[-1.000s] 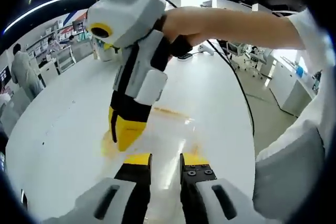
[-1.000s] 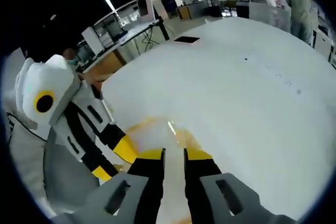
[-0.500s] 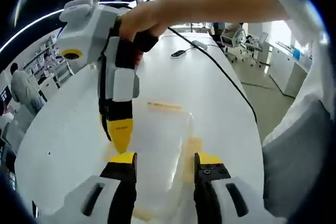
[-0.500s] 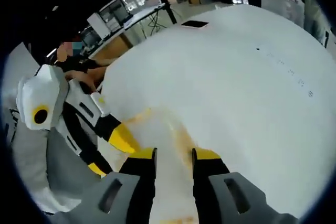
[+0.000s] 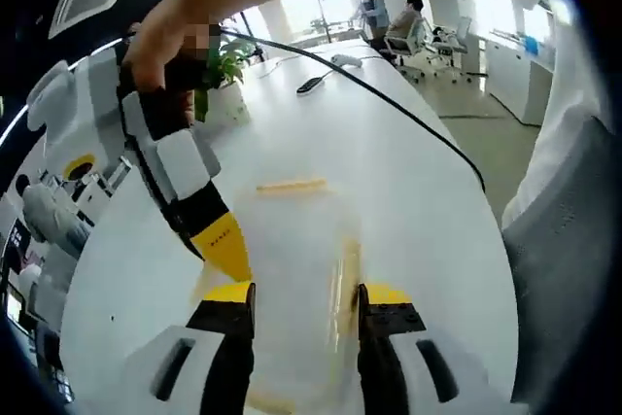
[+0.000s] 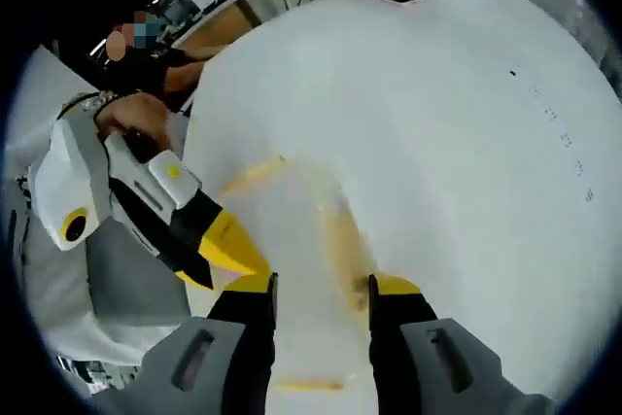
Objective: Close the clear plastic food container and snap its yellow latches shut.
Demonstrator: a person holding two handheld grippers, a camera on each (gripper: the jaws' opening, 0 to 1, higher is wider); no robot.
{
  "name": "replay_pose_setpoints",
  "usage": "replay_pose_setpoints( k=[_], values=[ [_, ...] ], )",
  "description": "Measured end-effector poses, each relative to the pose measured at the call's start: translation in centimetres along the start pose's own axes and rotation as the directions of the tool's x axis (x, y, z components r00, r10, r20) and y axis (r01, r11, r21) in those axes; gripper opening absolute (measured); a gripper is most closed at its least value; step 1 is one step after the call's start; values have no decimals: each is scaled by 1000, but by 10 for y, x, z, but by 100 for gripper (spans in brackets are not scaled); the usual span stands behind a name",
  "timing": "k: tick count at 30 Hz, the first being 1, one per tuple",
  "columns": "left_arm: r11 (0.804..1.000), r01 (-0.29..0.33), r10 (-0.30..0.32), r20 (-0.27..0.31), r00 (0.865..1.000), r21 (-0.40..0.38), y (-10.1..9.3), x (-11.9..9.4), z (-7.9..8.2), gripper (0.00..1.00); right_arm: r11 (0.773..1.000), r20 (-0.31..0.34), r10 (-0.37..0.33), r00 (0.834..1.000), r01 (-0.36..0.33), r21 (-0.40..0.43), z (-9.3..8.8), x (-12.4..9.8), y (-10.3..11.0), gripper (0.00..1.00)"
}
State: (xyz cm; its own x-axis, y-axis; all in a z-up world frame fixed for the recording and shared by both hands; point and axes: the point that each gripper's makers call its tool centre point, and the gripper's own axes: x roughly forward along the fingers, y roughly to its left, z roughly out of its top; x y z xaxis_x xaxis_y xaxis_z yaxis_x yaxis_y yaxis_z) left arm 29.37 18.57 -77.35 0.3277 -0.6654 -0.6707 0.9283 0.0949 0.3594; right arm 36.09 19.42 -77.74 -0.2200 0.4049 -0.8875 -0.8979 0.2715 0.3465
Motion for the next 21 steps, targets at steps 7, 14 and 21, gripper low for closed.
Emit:
replay_pose_setpoints(
  k=[7,14,21],
  values=[
    [1000,-27,27,-20,999,3,0,2,0,35,998,-74,-3,997,-2,-69,2,1,1,32],
    [992,-57,61,-31,998,114,-10,1,3,25,999,-127,-9,992,2,-53,3,4,-2,31],
    [994,-48,52,-35,998,98,-7,2,3,24,999,-144,-13,990,5,-50,1,7,4,30]
  ],
)
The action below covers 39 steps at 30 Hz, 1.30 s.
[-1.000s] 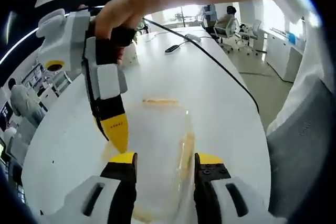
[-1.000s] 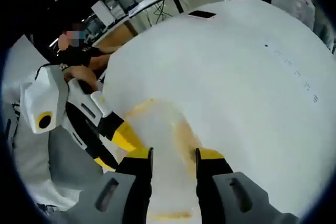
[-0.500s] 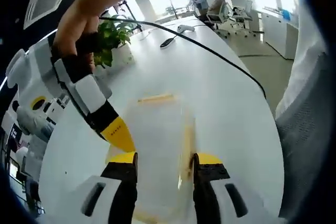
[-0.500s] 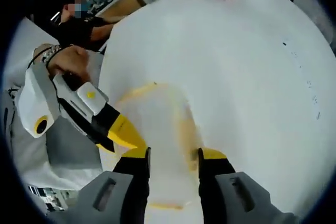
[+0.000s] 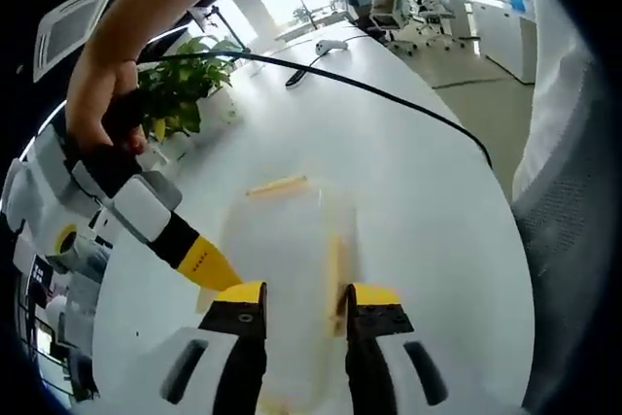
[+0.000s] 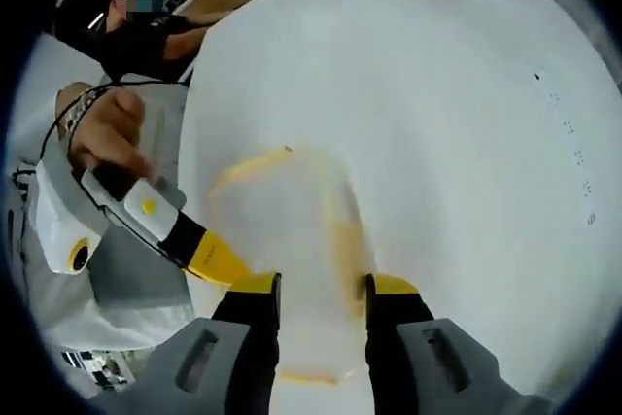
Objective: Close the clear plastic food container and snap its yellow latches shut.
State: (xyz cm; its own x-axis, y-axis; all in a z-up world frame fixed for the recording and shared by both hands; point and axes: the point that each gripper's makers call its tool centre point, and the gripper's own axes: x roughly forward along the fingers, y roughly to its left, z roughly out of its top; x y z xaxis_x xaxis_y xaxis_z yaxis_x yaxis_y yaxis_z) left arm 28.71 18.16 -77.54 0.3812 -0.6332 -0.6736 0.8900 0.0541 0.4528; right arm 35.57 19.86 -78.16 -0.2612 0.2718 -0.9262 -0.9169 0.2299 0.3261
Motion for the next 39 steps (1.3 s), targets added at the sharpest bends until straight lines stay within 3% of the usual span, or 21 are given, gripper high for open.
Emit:
replay_pose_setpoints(
  k=[16,26,29,30,31,39],
  values=[
    [1000,-19,19,-36,999,2,1,1,0,22,1000,-76,12,997,-11,2,2,2,-6,30],
    [999,-33,33,-39,999,1,4,1,-1,20,1000,-75,20,997,-20,2,0,1,-4,30],
    [999,-34,34,-40,999,9,3,2,-1,20,999,-74,38,997,-38,3,-2,3,-1,29],
    [1000,-26,26,-32,999,5,2,1,0,20,995,-105,91,990,-85,53,-10,3,8,28],
    [999,-34,35,-36,999,4,3,1,0,20,996,-68,90,994,-90,14,-4,6,3,27],
    [999,-31,31,-33,999,13,2,1,0,21,994,-71,106,992,-105,12,-3,5,8,28]
  ],
)
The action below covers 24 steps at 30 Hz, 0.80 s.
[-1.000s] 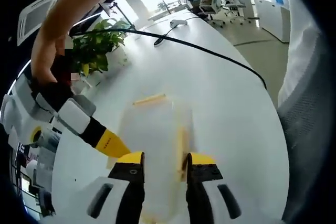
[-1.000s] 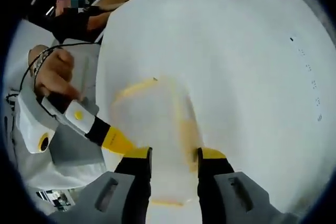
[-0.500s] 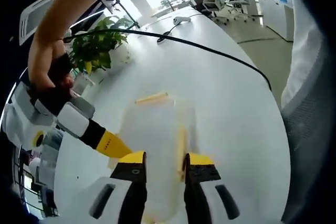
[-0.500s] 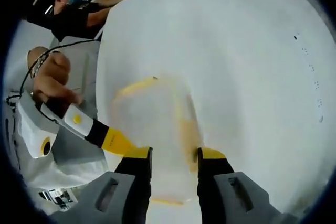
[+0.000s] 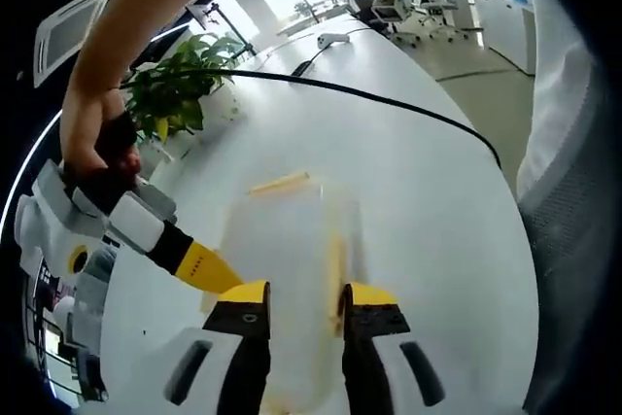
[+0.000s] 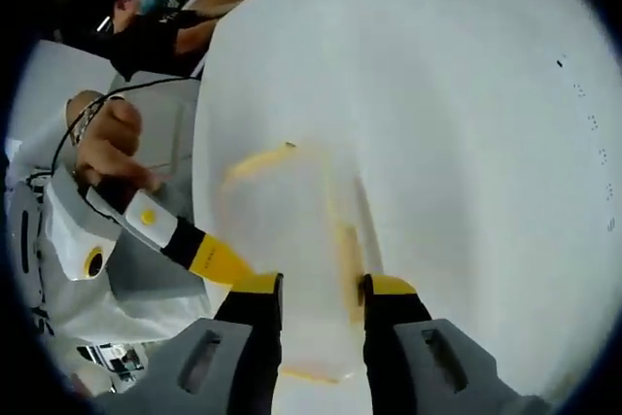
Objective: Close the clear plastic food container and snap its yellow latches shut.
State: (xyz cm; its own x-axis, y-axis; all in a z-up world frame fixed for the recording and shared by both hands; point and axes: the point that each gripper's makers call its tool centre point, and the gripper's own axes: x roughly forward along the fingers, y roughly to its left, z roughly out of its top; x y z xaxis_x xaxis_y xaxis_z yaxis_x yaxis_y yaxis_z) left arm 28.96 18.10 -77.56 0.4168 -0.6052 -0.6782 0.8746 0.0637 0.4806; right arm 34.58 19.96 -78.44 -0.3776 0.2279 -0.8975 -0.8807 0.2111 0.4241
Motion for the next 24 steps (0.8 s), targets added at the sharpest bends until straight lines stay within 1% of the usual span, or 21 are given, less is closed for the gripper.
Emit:
replay_pose_setpoints(
  k=[4,6,10,12,14,15,16,17,18,19,20,21,22,23,24],
  values=[
    [1000,-2,2,-1,1000,6,0,0,0,22,1000,17,-3,1000,3,-9,3,-2,-5,29],
    [1000,-7,7,5,1000,-21,1,0,0,22,1000,27,-10,1000,10,-12,4,-3,-5,29],
    [1000,-10,10,4,1000,-12,1,-1,1,23,999,37,-36,999,36,0,7,-4,-7,30],
    [1000,4,-4,14,1000,19,1,-1,1,23,998,41,-59,997,59,-6,7,-4,-4,30],
    [1000,16,-16,33,999,12,2,-3,1,24,994,43,-105,993,106,-12,7,-6,-3,29],
    [1000,15,-15,32,999,13,2,-4,0,24,990,47,-137,989,138,-31,8,-7,-2,29],
    [999,26,-27,8,1000,44,1,-5,-3,26,985,53,-166,985,168,-44,7,-8,-2,30],
    [995,46,-46,1,999,90,-1,-9,-5,27,981,102,-175,979,182,-66,13,-8,3,32],
    [995,49,-50,15,999,88,-1,-11,-3,28,984,134,-155,979,166,-71,15,-9,10,39],
    [997,61,-62,21,998,50,-2,-14,-4,29,988,166,-135,977,146,-53,18,-10,16,44],
    [994,106,-106,25,994,-12,-6,-19,-5,29,987,191,-147,970,158,-43,18,-16,17,48],
    [992,123,-122,30,992,-32,-7,-22,-4,31,981,213,-172,962,186,-49,19,-19,15,52],
    [989,138,-137,29,990,-44,-5,-26,-6,33,976,223,-188,956,207,-64,16,-22,15,55],
    [984,168,-168,20,986,-54,-8,-30,-9,35,974,219,-198,956,217,-68,12,-24,15,59],
    [977,189,-189,14,982,-101,-8,-36,-12,38,969,215,-219,952,238,-68,7,-27,12,62]
  ],
)
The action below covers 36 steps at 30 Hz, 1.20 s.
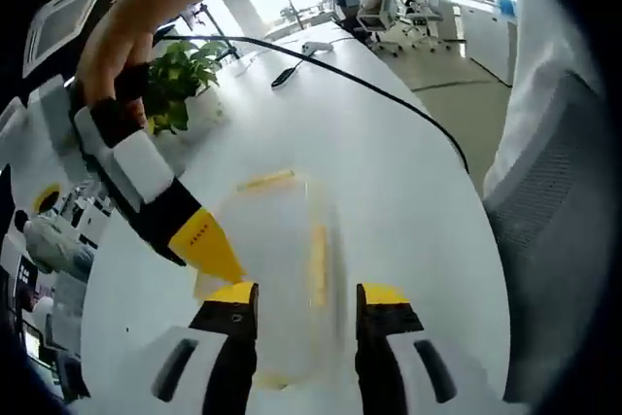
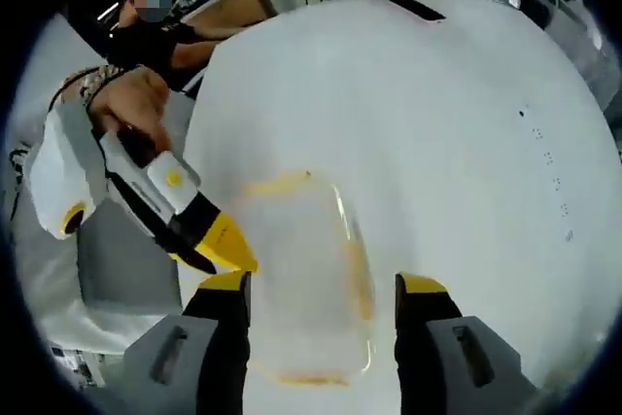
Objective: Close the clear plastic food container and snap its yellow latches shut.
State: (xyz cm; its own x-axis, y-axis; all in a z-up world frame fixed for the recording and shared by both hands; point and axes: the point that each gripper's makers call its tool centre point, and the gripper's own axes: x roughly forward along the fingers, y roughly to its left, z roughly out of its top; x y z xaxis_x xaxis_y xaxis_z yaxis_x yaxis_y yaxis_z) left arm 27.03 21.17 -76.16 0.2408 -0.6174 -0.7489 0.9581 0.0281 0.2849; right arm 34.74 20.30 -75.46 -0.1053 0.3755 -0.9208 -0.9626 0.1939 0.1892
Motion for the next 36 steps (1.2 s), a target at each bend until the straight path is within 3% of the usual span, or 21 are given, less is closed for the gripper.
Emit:
replay_pose_setpoints(
  k=[2,4,8,9,12,14,16,20,28,30,32,33,36],
  values=[
    [999,-4,4,9,1000,-51,5,-8,-2,48,999,-1,-30,1000,30,-10,-10,-6,-1,67],
    [997,-24,23,-19,1000,-69,13,-14,-10,62,998,-12,-50,999,50,-41,-19,-11,1,68],
    [997,-67,65,-43,997,-46,33,-24,-21,84,995,-47,-70,996,67,-70,-35,-10,8,76],
    [997,-65,62,-77,995,-46,39,-26,-27,85,995,-51,-73,996,69,-72,-39,-8,12,81],
    [996,-65,59,-98,993,-62,53,-25,-29,87,992,-40,-85,996,81,-98,-43,-3,13,99],
    [994,-44,35,-96,995,-99,59,-22,-25,90,989,-43,-87,995,81,-126,-46,1,18,97],
    [989,18,-38,-132,991,-147,54,-16,-26,99,985,-64,-94,994,83,-151,-52,5,22,96],
    [998,20,-30,-184,982,-54,68,-3,-25,99,977,-106,-123,987,102,-188,-63,10,17,94],
    [997,70,-71,-225,972,-14,64,21,-32,93,968,-117,-182,976,157,-194,-71,16,1,92],
    [995,97,-95,-233,968,-4,58,24,-34,87,974,-143,-156,977,128,-186,-77,18,4,83],
    [986,157,-166,-242,956,-58,45,22,-36,71,980,-151,-114,982,86,-179,-81,23,11,74],
    [992,121,-126,-266,956,-32,51,20,-41,69,972,-131,-137,982,107,-209,-79,26,6,74],
    [990,141,-143,-249,958,-25,47,21,-39,67,974,-128,-131,983,104,-201,-78,25,7,74]
  ],
)
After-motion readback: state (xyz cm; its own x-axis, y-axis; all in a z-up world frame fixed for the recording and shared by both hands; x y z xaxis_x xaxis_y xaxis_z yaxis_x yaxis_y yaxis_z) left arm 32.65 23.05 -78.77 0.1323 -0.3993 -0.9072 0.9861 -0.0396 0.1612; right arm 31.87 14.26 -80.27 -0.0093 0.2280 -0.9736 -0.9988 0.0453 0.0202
